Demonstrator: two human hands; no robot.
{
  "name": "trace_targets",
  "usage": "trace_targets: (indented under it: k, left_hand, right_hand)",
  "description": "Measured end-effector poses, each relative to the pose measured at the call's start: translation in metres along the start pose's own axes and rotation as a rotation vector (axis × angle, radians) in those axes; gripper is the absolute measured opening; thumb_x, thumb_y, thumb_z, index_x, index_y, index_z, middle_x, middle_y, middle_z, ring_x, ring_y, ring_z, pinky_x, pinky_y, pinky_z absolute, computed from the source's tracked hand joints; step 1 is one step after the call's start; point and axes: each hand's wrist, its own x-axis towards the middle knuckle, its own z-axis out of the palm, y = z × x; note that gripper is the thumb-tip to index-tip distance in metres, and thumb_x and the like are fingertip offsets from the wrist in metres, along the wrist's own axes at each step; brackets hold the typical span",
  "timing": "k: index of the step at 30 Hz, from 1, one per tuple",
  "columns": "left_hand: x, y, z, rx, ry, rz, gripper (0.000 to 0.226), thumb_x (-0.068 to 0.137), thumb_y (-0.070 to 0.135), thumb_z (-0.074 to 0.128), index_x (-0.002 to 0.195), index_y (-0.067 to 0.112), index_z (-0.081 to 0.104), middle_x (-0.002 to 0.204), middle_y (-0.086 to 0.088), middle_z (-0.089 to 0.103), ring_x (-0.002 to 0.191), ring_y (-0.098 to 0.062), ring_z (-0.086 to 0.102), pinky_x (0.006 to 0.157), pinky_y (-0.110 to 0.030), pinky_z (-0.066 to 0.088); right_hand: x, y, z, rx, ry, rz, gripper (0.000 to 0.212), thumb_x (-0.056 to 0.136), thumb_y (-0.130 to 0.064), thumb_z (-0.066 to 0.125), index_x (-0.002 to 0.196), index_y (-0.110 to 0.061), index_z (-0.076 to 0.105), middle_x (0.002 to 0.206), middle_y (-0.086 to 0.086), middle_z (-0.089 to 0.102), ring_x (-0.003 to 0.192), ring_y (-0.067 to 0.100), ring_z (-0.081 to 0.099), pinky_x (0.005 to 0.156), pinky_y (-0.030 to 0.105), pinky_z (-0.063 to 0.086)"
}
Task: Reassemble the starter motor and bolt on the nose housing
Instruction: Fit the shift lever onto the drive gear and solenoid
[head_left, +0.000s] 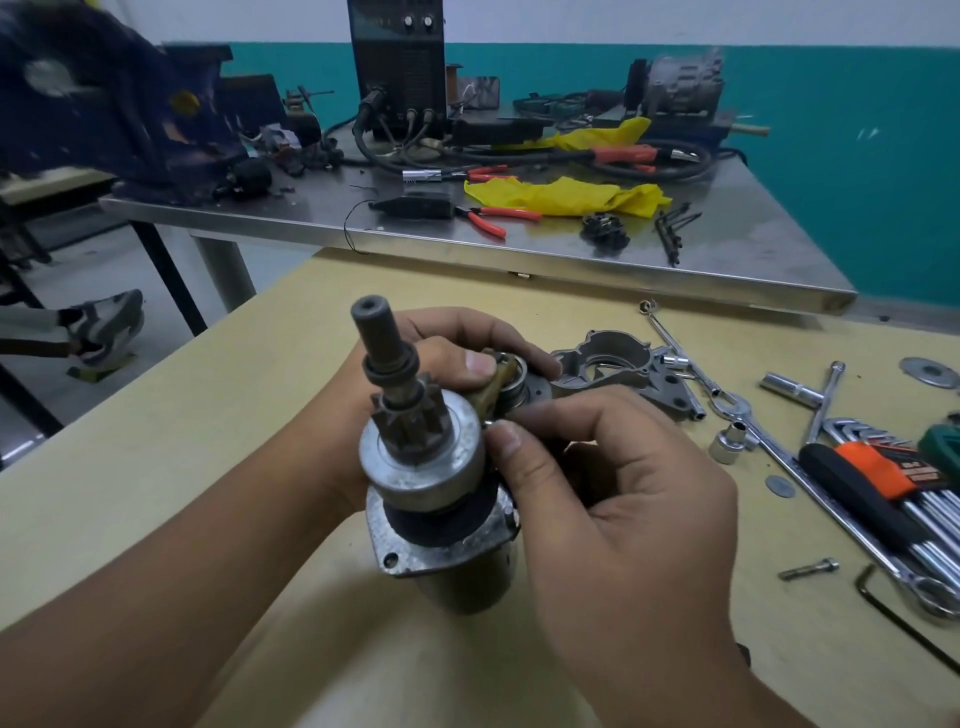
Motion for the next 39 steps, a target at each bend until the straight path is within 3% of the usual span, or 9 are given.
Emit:
trace_targets:
  k: [3,10,17,20,24,28,32,35,39]
  left_hand:
    - [0.001,-0.001,-0.002,-0.005,0.022,-0.003,0.029,0.065,0.023,0.068,0.086,0.007,0.080,0.105,-0.021,0.075,0.090,-0.027,0.073,0.081,-0.035,0.058]
    - [0.001,-0.002,-0.004,-0.060,-0.008,0.015,0.027,0.061,0.021,0.077,0.085,0.010,0.082,0.105,-0.021,0.076,0.091,-0.028,0.074,0.081,-0.034,0.059]
    - [0.003,-0.003,-0.009,-0.109,-0.058,0.005,0.032,0.061,0.031,0.088,0.089,0.017,0.083,0.106,-0.012,0.078,0.097,-0.025,0.074,0.083,-0.033,0.059]
    - [0.003,-0.002,-0.009,-0.176,-0.108,-0.015,0.042,0.060,0.041,0.093,0.090,0.013,0.082,0.108,-0.013,0.077,0.097,-0.026,0.074,0.083,-0.034,0.060]
    - [0.004,-0.005,-0.006,-0.402,-0.140,-0.072,0.047,0.047,0.023,0.101,0.082,0.000,0.080,0.103,-0.022,0.076,0.091,-0.031,0.076,0.075,-0.036,0.062]
    - [0.001,-0.010,0.000,-0.504,-0.073,-0.071,0.052,0.041,0.014,0.102,0.081,-0.007,0.077,0.108,-0.031,0.072,0.093,-0.039,0.075,0.076,-0.043,0.063]
    - [-0.003,-0.008,0.004,-0.539,-0.036,-0.072,0.056,0.044,0.005,0.099,0.087,-0.016,0.070,0.114,-0.038,0.066,0.096,-0.044,0.072,0.078,-0.046,0.062]
    - [0.000,-0.004,0.007,-0.420,0.003,-0.114,0.021,0.064,-0.016,0.069,0.085,-0.014,0.071,0.104,-0.029,0.074,0.089,-0.034,0.077,0.071,-0.035,0.063]
    - [0.002,-0.008,0.014,-0.315,0.144,-0.081,0.024,0.066,-0.010,0.055,0.081,-0.008,0.073,0.096,-0.024,0.077,0.083,-0.028,0.077,0.070,-0.032,0.062]
  right_hand:
    - [0.009,-0.003,-0.005,-0.113,-0.068,-0.027,0.006,0.081,-0.020,0.079,0.079,-0.024,0.074,0.074,-0.013,0.064,0.071,0.008,0.064,0.061,0.016,0.047]
    - [0.014,-0.005,-0.009,-0.123,-0.152,-0.007,0.002,0.080,-0.026,0.077,0.079,-0.024,0.077,0.075,-0.012,0.066,0.074,0.010,0.066,0.062,0.029,0.053]
    - [0.021,-0.009,-0.010,-0.236,-0.264,-0.064,0.005,0.082,-0.028,0.073,0.078,-0.027,0.075,0.073,-0.015,0.061,0.069,0.005,0.058,0.060,0.012,0.040]
    - [0.022,-0.009,-0.012,-0.229,-0.199,-0.073,0.004,0.084,-0.030,0.072,0.082,-0.028,0.075,0.077,-0.014,0.064,0.071,0.005,0.062,0.062,0.021,0.050]
    - [0.020,-0.005,-0.013,-0.093,-0.092,0.026,0.002,0.084,-0.032,0.074,0.084,-0.030,0.076,0.079,-0.010,0.071,0.074,0.013,0.071,0.067,0.040,0.059]
    - [0.021,0.000,-0.013,-0.080,-0.110,0.091,0.006,0.082,-0.037,0.074,0.084,-0.032,0.074,0.077,-0.008,0.071,0.075,0.017,0.072,0.068,0.044,0.059]
    - [0.023,0.002,-0.011,-0.050,-0.131,0.095,0.005,0.082,-0.034,0.075,0.084,-0.029,0.075,0.079,-0.006,0.072,0.078,0.019,0.073,0.071,0.045,0.060]
    - [0.025,0.000,-0.013,-0.081,-0.141,0.046,0.002,0.081,-0.031,0.076,0.082,-0.030,0.076,0.076,-0.009,0.072,0.075,0.015,0.072,0.068,0.042,0.060]
    - [0.032,-0.002,-0.019,-0.105,-0.152,0.024,0.003,0.079,-0.031,0.077,0.078,-0.033,0.074,0.072,-0.013,0.071,0.071,0.011,0.070,0.063,0.034,0.057]
